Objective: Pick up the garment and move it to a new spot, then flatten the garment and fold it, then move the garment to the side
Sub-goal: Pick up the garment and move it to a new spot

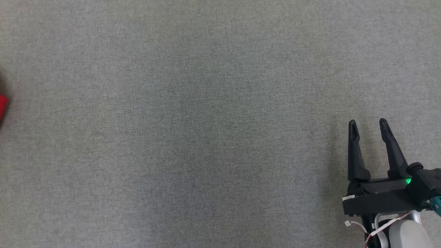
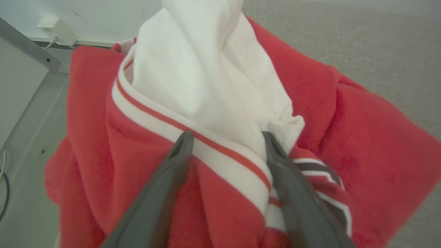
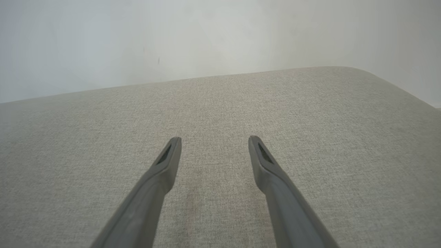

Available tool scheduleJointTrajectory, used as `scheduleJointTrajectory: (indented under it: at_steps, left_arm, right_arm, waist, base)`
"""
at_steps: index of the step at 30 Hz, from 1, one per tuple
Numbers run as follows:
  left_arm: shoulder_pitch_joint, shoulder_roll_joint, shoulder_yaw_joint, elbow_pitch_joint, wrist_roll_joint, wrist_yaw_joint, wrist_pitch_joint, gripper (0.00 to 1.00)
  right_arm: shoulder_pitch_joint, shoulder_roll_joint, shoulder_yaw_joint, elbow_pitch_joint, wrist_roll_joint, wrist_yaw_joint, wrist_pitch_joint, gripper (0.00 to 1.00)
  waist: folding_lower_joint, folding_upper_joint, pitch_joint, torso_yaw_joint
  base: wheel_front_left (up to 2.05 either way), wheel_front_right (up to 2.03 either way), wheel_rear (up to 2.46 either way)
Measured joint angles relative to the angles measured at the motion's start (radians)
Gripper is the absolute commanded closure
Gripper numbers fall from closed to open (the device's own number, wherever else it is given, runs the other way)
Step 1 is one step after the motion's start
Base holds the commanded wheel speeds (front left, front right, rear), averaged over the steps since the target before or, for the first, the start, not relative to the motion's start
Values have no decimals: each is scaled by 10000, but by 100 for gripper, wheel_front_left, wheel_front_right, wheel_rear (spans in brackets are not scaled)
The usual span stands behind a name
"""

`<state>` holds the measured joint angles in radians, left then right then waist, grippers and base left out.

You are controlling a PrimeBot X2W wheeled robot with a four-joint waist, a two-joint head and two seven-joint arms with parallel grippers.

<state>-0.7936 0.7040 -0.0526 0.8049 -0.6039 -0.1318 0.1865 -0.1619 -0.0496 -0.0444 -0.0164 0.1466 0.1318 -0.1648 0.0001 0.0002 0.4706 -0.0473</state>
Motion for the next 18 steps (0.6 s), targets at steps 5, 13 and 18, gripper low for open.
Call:
scheduleJointTrajectory:
  at_steps: [5,13,18]
  left_arm:
    - [10,69,-445,276,-299,0,477,21]
    - [-139,178,-648,780,-468,8,-892,100]
    - [-755,265,-673,865,-17,125,-2508,100]
  right_arm:
    - [1,-2,2,46,17,0,-27,0]
    - [-12,0,94,268,50,0,-31,0]
    - [-12,-2,161,483,150,0,-105,0]
  waist:
    - [-1,-1,-100,-16]
    - [-1,-1,-423,59]
    - [-1,-1,-788,136]
  base:
    - [0,0,0]
    - [0,0,0]
    - [0,0,0]
